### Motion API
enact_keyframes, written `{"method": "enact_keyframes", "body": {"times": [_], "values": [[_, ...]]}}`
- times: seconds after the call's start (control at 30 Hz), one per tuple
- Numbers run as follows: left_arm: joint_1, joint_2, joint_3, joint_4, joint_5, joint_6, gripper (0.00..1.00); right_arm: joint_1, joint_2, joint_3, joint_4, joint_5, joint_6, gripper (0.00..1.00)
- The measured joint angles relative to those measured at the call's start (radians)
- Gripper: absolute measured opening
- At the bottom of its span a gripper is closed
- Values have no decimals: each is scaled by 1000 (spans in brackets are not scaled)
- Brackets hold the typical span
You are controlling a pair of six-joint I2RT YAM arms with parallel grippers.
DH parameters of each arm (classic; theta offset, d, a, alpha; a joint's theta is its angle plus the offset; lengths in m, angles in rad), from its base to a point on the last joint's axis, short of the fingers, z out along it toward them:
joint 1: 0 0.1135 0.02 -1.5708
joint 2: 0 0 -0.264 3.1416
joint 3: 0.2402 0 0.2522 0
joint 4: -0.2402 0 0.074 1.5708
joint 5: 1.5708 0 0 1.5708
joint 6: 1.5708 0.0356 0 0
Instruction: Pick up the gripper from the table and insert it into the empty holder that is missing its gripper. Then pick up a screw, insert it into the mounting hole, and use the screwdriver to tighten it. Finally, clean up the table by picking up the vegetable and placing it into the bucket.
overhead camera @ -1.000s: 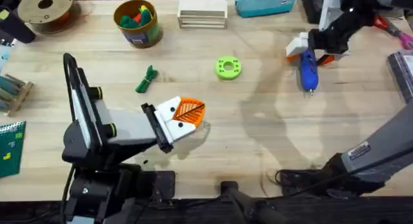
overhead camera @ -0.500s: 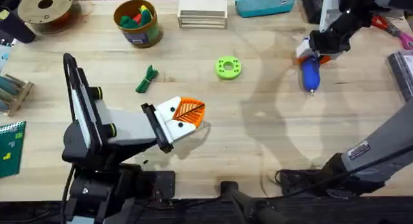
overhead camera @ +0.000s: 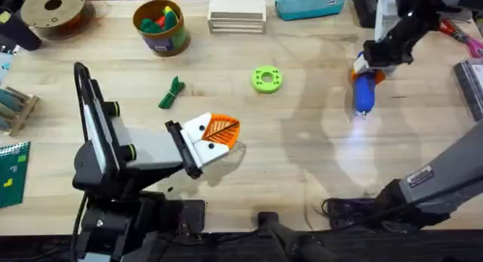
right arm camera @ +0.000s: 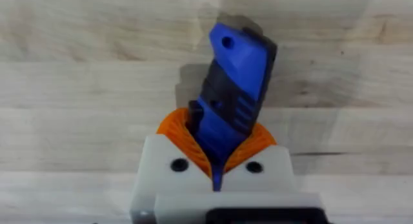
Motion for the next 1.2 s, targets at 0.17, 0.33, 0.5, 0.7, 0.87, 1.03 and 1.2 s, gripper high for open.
{"method": "enact_keyframes", "body": {"times": [0.17,0.33,0.5,0.7,0.87,1.03,1.2], "values": [[0,0,0,0,0,0,4,15,-131,0,-39,-4,0,13],[0,0,0,0,0,0,4,80,-326,0,-101,-7,1,11],[0,0,0,0,0,0,4,177,-475,0,-137,-56,5,9],[0,0,0,0,0,0,4,250,-630,0,-108,-256,5,8],[0,0,0,0,0,0,4,250,-725,0,-75,-417,5,8],[0,0,0,0,0,0,4,251,-809,0,-97,-507,5,8],[0,0,0,0,0,0,4,250,-945,-19,-121,-511,13,8]]}}
